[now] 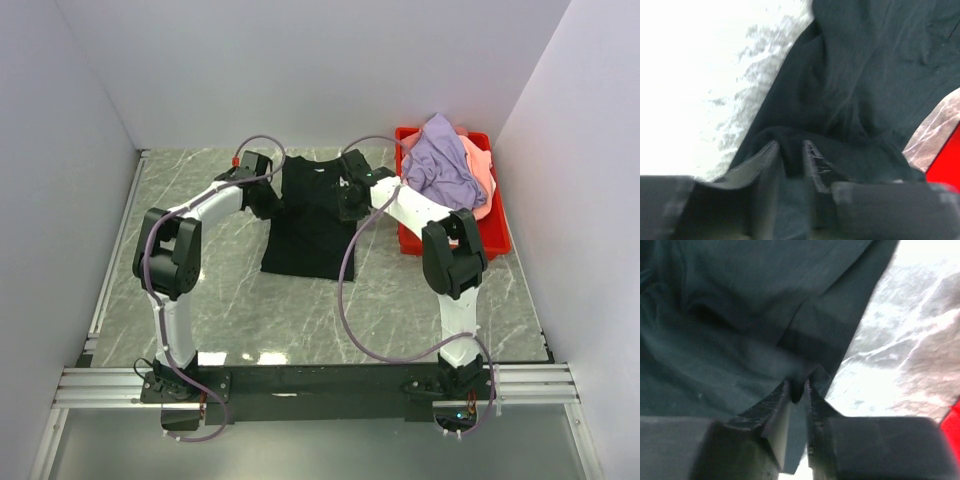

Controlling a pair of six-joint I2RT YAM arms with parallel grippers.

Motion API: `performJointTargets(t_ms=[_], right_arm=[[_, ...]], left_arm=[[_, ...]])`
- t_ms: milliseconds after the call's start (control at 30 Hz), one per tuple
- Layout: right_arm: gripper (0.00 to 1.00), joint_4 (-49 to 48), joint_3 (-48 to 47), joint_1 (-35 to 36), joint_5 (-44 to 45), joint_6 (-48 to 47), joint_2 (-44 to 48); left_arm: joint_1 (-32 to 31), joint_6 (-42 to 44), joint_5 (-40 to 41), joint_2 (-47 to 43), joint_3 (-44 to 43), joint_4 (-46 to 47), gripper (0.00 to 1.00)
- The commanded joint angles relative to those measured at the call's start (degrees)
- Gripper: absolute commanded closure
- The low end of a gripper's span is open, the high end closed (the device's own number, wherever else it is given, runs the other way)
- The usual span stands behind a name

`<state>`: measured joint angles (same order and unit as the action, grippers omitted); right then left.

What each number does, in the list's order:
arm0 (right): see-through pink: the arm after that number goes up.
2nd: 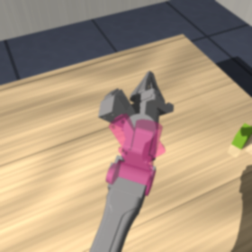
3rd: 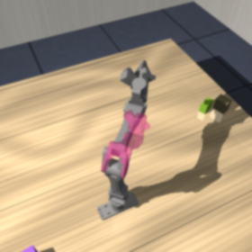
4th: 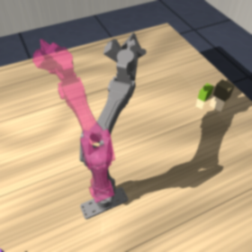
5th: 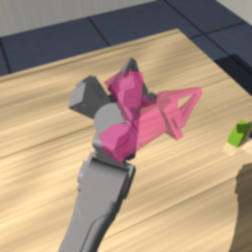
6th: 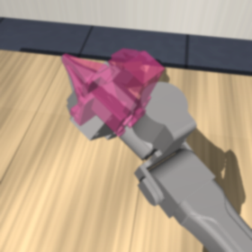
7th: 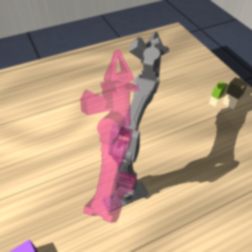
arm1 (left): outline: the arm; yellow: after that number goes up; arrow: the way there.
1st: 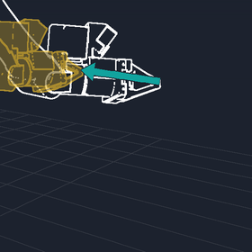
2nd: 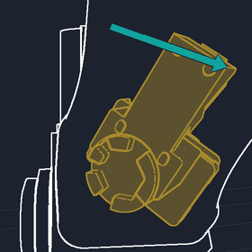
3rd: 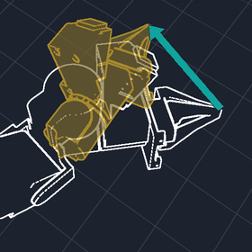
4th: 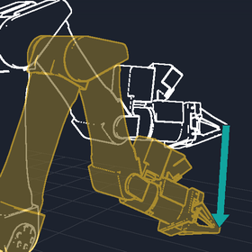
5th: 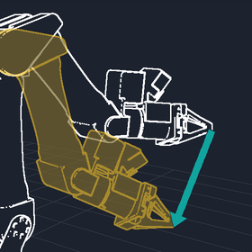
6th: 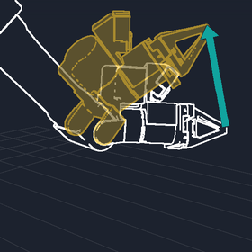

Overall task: Fold and stack the t-shirts
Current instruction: Fold the tshirt

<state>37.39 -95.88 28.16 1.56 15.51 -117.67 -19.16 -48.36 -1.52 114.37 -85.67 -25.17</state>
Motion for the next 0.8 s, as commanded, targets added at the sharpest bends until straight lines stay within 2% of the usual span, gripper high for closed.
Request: performJointTargets(t_ms=[0,33,67,100,133,167,233,400,600,767], right_arm=[[0.68,2.1,-4.4,-1.4,1.2,0.0,-0.5],[0.61,2.6,-5.6,-1.4,1.4,0.2,-0.5],[0.49,3.4,-6.4,-1.6,1.7,0.8,-0.7],[0.44,4.3,-7.0,-1.7,2.0,0.7,-0.5],[0.39,4.4,-7.7,-1.7,1.9,0.5,-0.1],[0.35,4.4,-7.7,-1.6,1.8,0.5,1.0],[0.33,3.5,-5.7,-1.7,0.6,0.5,2.8],[0.30,-1.7,3.1,-0.4,-3.9,-0.8,10.7],[0.30,-8.2,18.0,1.0,-8.5,4.0,19.8],[0.30,-14.0,30.8,1.0,-16.8,6.5,26.8]], left_arm=[[0.4,1.7,1.0,0.3,-4.5,-0.3,0.65],[0.3,1.5,1.3,0.4,-5.0,-0.7,0.62],[0.5,1.3,1.3,0.3,-5.6,-0.8,0.49],[0.5,1.2,1.2,-0.4,-5.8,-0.6,0.41],[0.5,1.1,0.6,-0.9,-5.7,0.3,0.28],[0.5,1.1,0.4,-1.5,-5.3,1.0,0.20],[0.5,1.0,0.5,-3.9,-3.6,1.5,0.03],[0.5,0.4,1.3,-11.9,3.7,2.3,0.01],[0.5,-0.6,1.2,-24.8,23.0,4.3,0.01],[0.4,-1.8,0.6,-31.2,32.0,5.4,0.00]])
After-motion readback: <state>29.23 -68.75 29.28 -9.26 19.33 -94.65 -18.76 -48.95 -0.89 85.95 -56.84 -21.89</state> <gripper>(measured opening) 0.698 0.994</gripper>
